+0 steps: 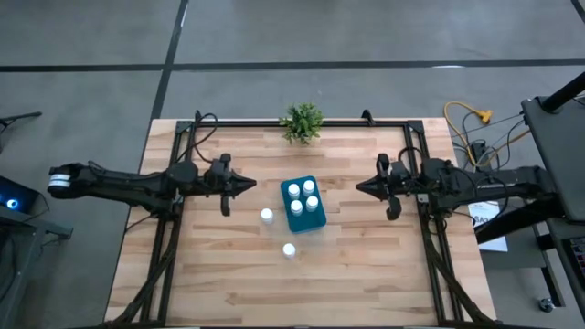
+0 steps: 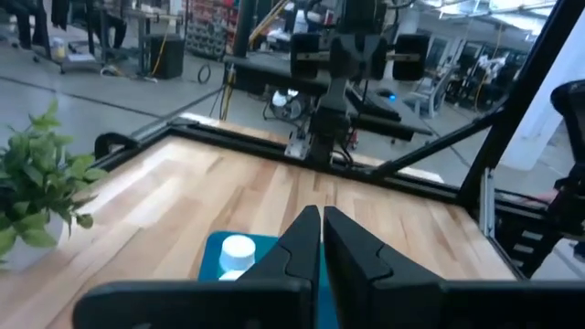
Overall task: Pick and place pill bottles into a basket
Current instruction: Put the bottom white medicine bottle into the blue bin
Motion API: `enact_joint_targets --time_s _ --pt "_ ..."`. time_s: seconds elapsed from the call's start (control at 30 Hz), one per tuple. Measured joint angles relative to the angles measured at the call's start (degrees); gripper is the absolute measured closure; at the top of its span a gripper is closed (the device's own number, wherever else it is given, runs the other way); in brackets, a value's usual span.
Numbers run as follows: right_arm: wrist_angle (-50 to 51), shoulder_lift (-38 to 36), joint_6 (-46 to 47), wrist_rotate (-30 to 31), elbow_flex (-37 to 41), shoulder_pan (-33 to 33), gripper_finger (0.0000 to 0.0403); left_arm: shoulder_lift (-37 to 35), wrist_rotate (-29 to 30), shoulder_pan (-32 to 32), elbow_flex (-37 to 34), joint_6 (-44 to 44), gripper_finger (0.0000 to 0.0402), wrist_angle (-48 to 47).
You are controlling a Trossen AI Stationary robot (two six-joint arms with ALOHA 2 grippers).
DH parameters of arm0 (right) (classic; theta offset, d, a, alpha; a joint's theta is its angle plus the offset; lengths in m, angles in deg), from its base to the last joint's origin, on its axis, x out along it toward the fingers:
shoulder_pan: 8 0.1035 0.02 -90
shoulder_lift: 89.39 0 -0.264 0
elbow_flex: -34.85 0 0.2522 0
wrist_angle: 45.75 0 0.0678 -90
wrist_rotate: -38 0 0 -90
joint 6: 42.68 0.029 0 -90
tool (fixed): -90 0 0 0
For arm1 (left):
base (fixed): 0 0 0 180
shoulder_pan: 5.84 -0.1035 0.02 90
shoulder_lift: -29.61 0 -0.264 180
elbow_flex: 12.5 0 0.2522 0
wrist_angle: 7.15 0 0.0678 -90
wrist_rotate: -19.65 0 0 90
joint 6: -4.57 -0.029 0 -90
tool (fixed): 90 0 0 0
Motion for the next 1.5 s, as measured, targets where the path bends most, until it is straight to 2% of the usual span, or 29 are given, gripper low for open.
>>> enact_joint_targets --time_s 0.43,0.77,1.1,1.23,1.5 --pt "-17.78 18.98 2.47 -3.24 -1.53 3.74 0.0395 -4.39 -0.02 0.0 -2.74 0.02 0.0402 -6.93" --pt "-17.71 33.44 -0.01 -4.02 -14.55 7.86 0.0394 -8.65 -0.04 0.0 -4.96 1.55 0.0402 -6.91" --pt "-17.17 45.48 3.34 -10.94 -22.47 8.5 0.0394 -11.22 -0.07 0.0 -5.0 1.27 0.0402 -8.51" --pt "-13.15 48.05 3.07 -11.68 -26.71 8.92 0.0395 -11.81 -0.07 0.0 -5.04 1.25 0.0402 -10.53" --pt "12.08 51.82 -4.12 -12.08 -42.41 8.9 0.0394 -13.15 -0.07 0.0 -5.04 0.92 0.0402 -11.47"
